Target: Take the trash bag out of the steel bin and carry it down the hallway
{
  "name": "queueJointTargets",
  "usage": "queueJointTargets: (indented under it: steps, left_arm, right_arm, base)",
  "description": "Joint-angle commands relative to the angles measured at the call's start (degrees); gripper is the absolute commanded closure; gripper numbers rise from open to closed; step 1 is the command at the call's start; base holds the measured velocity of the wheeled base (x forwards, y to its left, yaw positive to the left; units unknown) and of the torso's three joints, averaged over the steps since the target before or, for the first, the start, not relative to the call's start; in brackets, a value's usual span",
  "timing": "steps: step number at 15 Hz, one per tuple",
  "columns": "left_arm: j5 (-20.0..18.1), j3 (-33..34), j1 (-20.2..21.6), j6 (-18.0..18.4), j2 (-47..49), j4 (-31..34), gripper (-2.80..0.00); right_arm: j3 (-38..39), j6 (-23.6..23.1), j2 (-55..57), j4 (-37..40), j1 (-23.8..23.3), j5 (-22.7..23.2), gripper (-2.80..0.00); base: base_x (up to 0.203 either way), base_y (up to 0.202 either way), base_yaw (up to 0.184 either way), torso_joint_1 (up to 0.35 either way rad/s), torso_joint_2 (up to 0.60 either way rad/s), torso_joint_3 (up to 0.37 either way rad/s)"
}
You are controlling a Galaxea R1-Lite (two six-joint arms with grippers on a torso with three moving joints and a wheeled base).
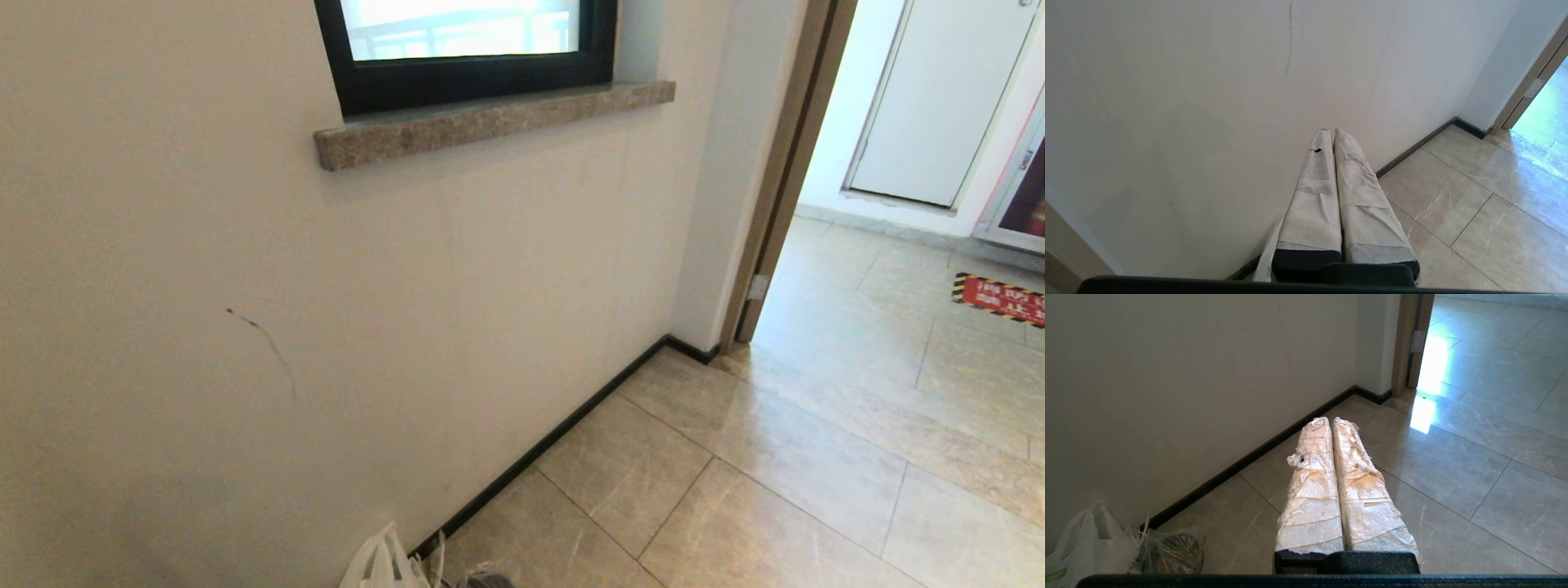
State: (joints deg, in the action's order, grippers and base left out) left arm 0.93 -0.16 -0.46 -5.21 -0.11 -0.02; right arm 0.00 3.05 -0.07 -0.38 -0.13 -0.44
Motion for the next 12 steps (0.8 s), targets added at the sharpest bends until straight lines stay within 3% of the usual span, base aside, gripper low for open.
queueJointTargets:
  steps: [1,12]
  left_arm:
    - [0.0,0.2,0.0,-0.1,0.1,-0.5,0.00]
    - [0.0,0.2,0.0,0.0,0.1,-0.5,0.00]
  right_arm:
    - [0.0,0.0,0.0,-0.1,0.0,0.0,0.00]
    - [0.0,-0.2,0.0,-0.1,0.0,0.0,0.00]
  base:
    - [0.000,0.000,0.000,0.000,0.00,0.000]
    - [0.000,0.000,0.000,0.000,0.00,0.000]
